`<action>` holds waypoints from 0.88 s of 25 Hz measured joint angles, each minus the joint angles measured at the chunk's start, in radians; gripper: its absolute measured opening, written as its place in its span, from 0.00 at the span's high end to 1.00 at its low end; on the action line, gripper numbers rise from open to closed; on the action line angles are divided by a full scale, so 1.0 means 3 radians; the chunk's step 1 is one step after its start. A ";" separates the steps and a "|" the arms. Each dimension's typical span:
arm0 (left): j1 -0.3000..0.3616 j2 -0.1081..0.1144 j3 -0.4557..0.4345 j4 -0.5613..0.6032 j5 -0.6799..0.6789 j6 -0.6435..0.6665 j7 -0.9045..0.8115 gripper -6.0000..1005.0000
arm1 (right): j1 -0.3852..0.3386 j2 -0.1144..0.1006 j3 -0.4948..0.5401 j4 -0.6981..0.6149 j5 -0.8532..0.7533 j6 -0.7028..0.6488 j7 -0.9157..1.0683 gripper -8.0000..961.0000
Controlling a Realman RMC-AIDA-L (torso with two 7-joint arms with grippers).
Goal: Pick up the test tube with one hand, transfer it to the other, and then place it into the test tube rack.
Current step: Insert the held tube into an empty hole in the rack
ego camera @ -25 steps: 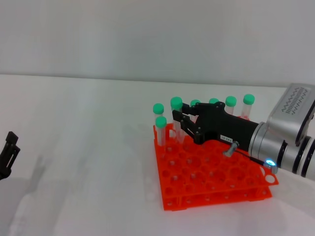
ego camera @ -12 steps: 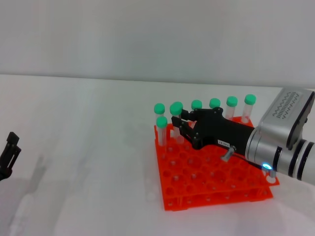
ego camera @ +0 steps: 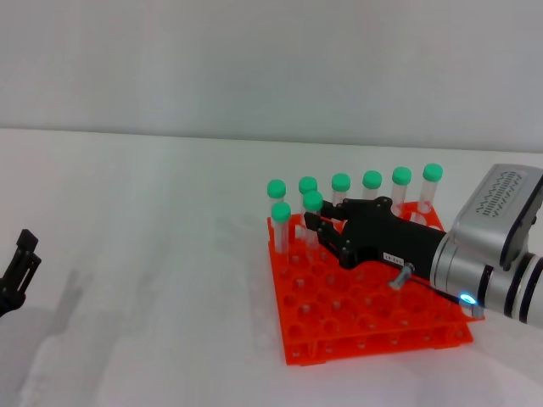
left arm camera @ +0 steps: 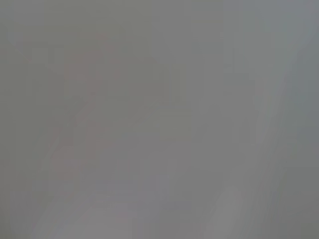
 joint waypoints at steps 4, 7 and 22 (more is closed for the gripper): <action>0.0001 -0.0001 0.0000 0.0000 0.0007 0.0000 -0.0024 0.24 | -0.0010 0.0000 -0.0035 0.0002 0.0000 0.0038 -0.0001 0.68; 0.0004 -0.0002 -0.0001 0.0000 0.0012 0.0000 -0.0041 0.24 | -0.0016 0.0000 -0.0073 0.0002 0.0000 0.0073 -0.0001 0.67; 0.0009 -0.0005 0.0002 -0.0005 0.0053 0.0010 -0.0117 0.24 | -0.0017 0.0000 -0.0159 -0.0041 -0.0002 0.0091 0.0021 0.66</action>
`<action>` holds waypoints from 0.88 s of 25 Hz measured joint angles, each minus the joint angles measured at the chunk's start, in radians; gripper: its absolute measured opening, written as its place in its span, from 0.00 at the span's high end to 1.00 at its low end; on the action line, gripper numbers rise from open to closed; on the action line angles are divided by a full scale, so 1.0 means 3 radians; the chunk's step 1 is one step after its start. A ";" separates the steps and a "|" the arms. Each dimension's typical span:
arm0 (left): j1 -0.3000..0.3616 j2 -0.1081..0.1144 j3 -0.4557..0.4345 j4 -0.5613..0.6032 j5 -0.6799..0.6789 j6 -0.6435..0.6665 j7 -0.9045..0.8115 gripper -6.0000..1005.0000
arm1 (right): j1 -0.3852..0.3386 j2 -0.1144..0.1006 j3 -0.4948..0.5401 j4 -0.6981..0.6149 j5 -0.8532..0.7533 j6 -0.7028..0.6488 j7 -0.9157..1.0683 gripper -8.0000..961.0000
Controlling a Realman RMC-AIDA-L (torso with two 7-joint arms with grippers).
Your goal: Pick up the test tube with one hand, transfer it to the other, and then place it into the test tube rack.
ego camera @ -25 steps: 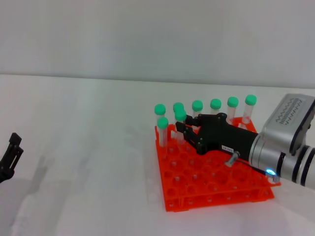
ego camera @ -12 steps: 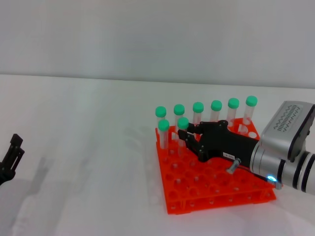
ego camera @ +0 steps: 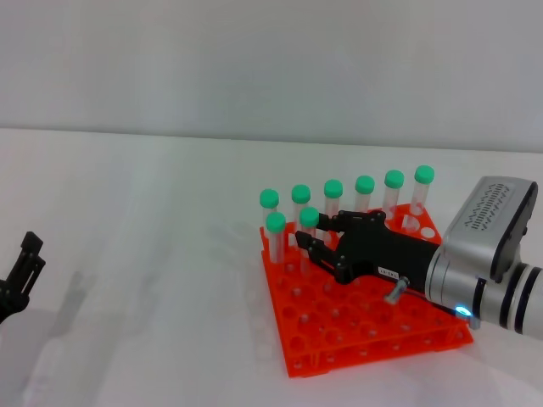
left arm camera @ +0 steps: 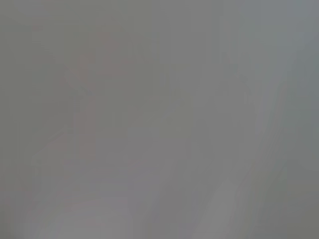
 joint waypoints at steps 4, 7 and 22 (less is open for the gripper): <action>0.0006 0.0003 0.0002 0.0000 0.0001 0.0008 -0.0003 0.24 | -0.0026 0.0000 0.0014 -0.0031 0.0000 -0.0020 0.0003 0.66; 0.0010 0.0007 0.0002 0.0000 0.0001 0.0011 -0.0004 0.24 | -0.0050 0.0000 0.0021 -0.0034 0.0000 -0.0030 0.0005 0.61; -0.0055 0.0020 -0.0011 0.0031 -0.0001 -0.0002 0.0006 0.24 | -0.0588 -0.0043 0.0693 0.0023 -0.0011 -0.0724 -0.0168 0.19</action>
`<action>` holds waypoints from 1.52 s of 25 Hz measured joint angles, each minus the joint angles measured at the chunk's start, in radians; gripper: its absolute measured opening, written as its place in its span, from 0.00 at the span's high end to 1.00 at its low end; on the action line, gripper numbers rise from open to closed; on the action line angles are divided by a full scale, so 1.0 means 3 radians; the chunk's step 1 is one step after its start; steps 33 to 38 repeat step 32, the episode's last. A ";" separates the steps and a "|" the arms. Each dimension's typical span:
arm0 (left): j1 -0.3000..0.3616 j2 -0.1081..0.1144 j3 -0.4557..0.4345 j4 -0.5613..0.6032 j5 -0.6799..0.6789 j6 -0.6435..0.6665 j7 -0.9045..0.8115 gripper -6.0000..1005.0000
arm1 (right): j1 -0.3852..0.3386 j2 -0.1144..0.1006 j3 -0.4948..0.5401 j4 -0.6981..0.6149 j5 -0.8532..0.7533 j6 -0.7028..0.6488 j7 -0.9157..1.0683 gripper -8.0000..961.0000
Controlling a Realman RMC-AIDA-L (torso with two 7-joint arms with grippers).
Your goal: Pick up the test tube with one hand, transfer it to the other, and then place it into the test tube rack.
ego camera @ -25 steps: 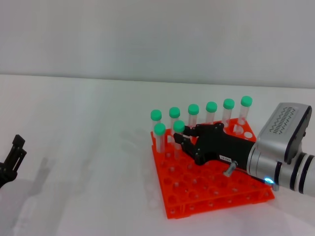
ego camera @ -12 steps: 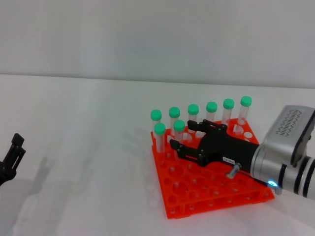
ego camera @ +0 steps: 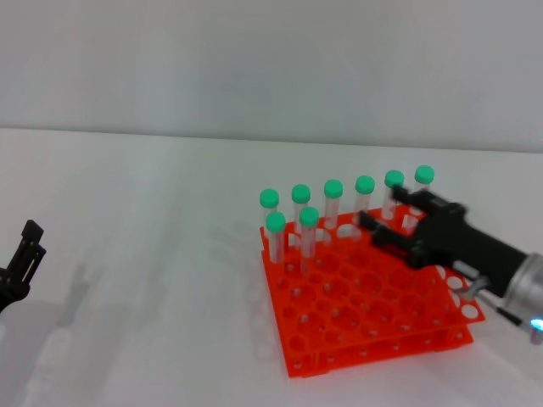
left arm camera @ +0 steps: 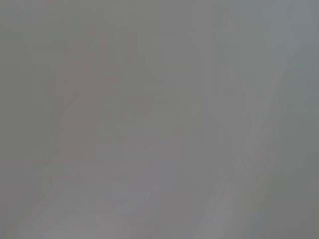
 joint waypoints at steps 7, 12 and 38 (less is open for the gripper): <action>-0.0032 0.0000 -0.0007 0.0000 -0.0003 -0.0006 0.0006 0.24 | -0.0308 0.0043 0.0497 0.0180 0.0591 -0.0030 -0.0889 0.14; -0.0051 -0.0007 -0.0008 -0.0007 -0.0001 -0.0008 0.0007 0.24 | -0.0281 0.0043 0.0486 0.0563 0.1590 -0.0040 -0.1536 0.10; -0.0156 -0.0028 0.0008 -0.0027 0.0002 -0.0059 -0.0010 0.24 | -0.0357 0.0043 0.0362 0.0716 0.2101 -0.0279 -0.1751 0.09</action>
